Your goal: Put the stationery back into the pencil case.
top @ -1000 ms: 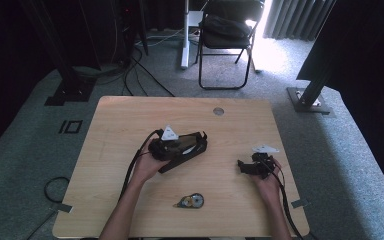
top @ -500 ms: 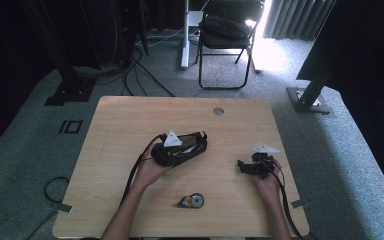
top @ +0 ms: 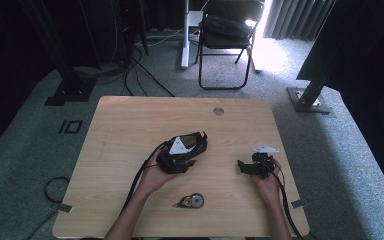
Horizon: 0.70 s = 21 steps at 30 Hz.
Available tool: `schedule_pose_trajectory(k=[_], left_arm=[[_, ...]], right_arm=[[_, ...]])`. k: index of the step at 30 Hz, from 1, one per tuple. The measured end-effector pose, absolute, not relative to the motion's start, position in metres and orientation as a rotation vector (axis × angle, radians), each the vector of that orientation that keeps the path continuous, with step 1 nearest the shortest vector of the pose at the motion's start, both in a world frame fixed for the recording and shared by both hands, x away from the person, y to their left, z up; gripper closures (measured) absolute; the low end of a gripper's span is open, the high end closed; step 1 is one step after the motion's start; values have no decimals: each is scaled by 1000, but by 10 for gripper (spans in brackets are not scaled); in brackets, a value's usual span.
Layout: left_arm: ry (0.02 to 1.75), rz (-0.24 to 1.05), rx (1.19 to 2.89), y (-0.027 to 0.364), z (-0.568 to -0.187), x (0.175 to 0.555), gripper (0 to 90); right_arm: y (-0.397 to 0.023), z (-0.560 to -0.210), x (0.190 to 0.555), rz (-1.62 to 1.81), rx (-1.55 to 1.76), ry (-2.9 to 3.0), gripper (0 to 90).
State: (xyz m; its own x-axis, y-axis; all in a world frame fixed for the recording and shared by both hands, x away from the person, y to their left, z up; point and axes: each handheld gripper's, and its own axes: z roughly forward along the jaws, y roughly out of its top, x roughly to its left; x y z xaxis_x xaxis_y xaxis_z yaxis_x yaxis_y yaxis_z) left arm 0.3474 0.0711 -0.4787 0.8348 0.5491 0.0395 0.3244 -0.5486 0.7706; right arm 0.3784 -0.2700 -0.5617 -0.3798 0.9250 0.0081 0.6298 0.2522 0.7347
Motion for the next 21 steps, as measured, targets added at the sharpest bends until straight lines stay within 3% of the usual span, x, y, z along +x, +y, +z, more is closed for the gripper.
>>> schedule_pose_trajectory(k=[8, 21], left_arm=[[641, 345, 2191, 67, -483, 340, 553], [627, 304, 2199, 61, -489, 331, 537]], right_arm=[[-270, -562, 378, 927, 1415, 2102, 132], [-270, -562, 378, 927, 1414, 2102, 132]])
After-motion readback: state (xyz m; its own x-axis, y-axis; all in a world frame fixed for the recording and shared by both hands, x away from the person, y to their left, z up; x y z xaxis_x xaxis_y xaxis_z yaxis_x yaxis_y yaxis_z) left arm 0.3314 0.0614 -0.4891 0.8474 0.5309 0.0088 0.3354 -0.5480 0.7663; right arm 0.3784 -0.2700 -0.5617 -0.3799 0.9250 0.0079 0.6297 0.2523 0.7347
